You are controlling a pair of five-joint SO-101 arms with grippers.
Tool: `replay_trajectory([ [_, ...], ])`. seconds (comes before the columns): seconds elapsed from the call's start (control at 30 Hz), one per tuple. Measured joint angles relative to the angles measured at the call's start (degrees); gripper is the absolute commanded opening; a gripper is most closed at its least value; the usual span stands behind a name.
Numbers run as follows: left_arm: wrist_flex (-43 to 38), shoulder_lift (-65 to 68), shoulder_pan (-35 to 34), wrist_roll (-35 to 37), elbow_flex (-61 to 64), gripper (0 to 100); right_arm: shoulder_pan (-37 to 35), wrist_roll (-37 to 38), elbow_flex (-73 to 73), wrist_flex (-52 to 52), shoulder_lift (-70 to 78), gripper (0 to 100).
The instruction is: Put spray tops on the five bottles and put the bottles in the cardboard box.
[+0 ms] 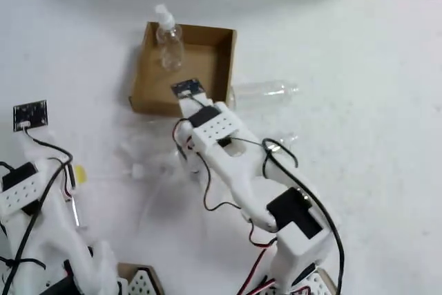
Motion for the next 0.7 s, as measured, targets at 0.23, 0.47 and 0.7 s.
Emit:
replay_trajectory([
  [0.23, -0.35, 0.0, 0.0, 0.0, 0.0, 3, 5.27, 4.66, 0.0, 6.51, -6.15, 1.6],
  [0.47, -0.35, 0.0, 0.7, 0.0, 0.0, 2, 12.66, 7.56, 3.96, 8.44, -13.98, 1.6],
  [0.7, -0.35, 0.0, 1.23, 0.0, 0.0, 2, 13.71, 9.05, 17.85, 2.73, -26.73, 1.6],
])
